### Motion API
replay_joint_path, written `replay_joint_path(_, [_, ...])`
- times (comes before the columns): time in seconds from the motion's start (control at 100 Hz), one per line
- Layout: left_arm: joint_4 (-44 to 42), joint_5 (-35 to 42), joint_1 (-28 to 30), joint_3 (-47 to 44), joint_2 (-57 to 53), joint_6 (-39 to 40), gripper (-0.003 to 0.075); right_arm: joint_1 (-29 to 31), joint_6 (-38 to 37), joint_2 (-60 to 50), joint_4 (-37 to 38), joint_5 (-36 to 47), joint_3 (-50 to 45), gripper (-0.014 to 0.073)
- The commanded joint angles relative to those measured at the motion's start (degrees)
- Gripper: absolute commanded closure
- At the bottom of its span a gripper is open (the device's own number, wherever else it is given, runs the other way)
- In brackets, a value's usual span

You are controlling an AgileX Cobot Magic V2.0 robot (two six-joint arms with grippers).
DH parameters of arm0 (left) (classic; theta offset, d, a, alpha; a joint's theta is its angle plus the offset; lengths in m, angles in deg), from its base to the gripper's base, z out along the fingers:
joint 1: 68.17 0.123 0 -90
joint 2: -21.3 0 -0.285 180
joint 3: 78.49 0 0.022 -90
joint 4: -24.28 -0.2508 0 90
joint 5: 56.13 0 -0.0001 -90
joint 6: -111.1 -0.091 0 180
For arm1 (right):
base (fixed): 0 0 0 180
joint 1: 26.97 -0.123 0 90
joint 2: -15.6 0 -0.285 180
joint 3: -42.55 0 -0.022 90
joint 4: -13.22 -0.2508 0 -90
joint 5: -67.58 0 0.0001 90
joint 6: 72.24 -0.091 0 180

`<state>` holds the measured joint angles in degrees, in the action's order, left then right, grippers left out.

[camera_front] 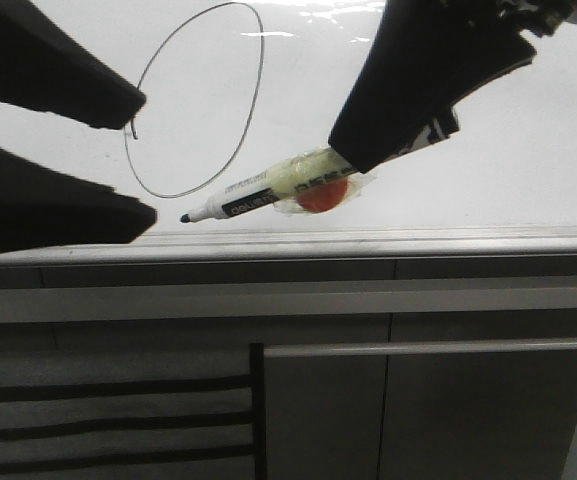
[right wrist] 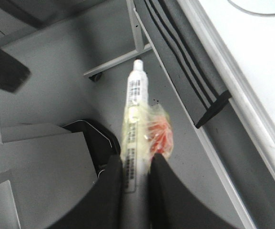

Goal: Write number 0 on whiteboard

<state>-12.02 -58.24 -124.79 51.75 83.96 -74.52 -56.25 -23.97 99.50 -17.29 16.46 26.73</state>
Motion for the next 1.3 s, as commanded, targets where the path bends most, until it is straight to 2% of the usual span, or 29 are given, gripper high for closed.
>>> replay_joint_path(0.0, [0.01,8.66,0.79,1.68,2.21,0.81,0.0372,-0.99,-0.29,-2.01,-1.95,2.69,1.29,0.0662])
replay_joint_path(0.21, [0.39,9.37,2.8,4.46,6.24,0.81,0.0372,-3.42,-0.4,-2.01,-2.48,2.82,1.29,0.0662])
replay_joint_path(0.65, [0.39,6.36,4.34,5.33,8.69,0.81,0.0395,-3.64,-0.4,-4.33,-4.23,2.48,2.03,0.0662])
replay_joint_path(0.86, [0.39,6.32,5.33,5.33,8.69,0.81,0.0501,-3.64,-0.4,-4.67,-4.23,2.34,2.03,0.0662])
replay_joint_path(1.09, [0.39,9.31,5.21,5.33,8.69,0.81,0.0742,-3.64,-0.4,-4.67,-4.23,2.34,2.03,0.0662])
replay_joint_path(1.29, [0.39,9.31,5.21,5.33,8.69,0.81,0.074,-3.64,-0.4,-4.67,-4.23,3.48,2.03,0.0643])
